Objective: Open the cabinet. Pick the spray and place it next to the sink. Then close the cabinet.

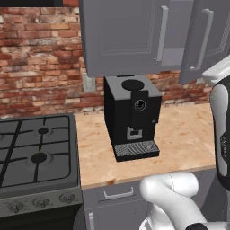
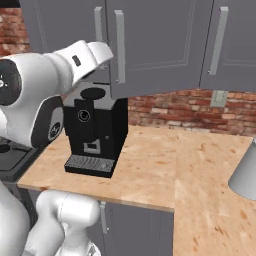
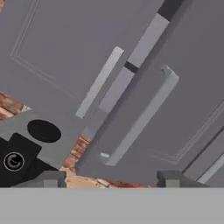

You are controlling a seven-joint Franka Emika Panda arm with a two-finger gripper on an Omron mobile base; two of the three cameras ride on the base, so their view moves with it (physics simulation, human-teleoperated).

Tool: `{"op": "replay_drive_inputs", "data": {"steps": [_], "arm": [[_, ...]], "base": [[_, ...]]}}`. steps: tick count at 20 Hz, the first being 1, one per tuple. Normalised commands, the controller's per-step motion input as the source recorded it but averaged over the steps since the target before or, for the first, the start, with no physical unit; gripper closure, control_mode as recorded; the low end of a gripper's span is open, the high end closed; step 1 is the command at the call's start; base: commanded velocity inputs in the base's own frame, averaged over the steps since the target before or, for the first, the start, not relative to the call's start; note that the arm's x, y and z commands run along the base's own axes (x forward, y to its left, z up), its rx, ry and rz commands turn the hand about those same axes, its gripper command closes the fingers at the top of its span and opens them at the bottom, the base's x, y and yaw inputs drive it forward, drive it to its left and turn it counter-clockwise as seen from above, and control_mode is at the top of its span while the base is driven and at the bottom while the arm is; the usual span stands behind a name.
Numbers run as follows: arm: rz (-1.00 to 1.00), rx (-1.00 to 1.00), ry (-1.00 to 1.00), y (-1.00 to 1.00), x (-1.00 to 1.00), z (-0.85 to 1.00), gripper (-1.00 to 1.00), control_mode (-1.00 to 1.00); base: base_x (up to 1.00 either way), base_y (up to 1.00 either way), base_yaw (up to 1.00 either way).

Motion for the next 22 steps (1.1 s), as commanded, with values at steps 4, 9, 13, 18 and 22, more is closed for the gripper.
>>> {"op": "replay_drive_inputs", "data": {"steps": [4, 9, 13, 18, 22], "arm": [[0.00, -0.66, -0.05, 0.77, 0.00, 0.00, -1.00, -1.00], [0.00, -0.66, 0.00, 0.30, 0.00, 0.00, -1.00, -1.00], [0.00, -0.54, 0.00, 0.10, 0.00, 0.21, -1.00, -1.00], [0.00, -0.18, 0.15, 0.00, 0.06, 0.28, -1.00, -1.00], [-0.06, -0.11, 0.29, 0.00, 0.24, 0.11, -1.00, -1.00]], "base": [[0.00, 0.00, 0.00], [0.00, 0.00, 0.00], [0.00, 0.00, 0.00], [0.00, 0.00, 0.00], [0.00, 0.00, 0.00]]}}
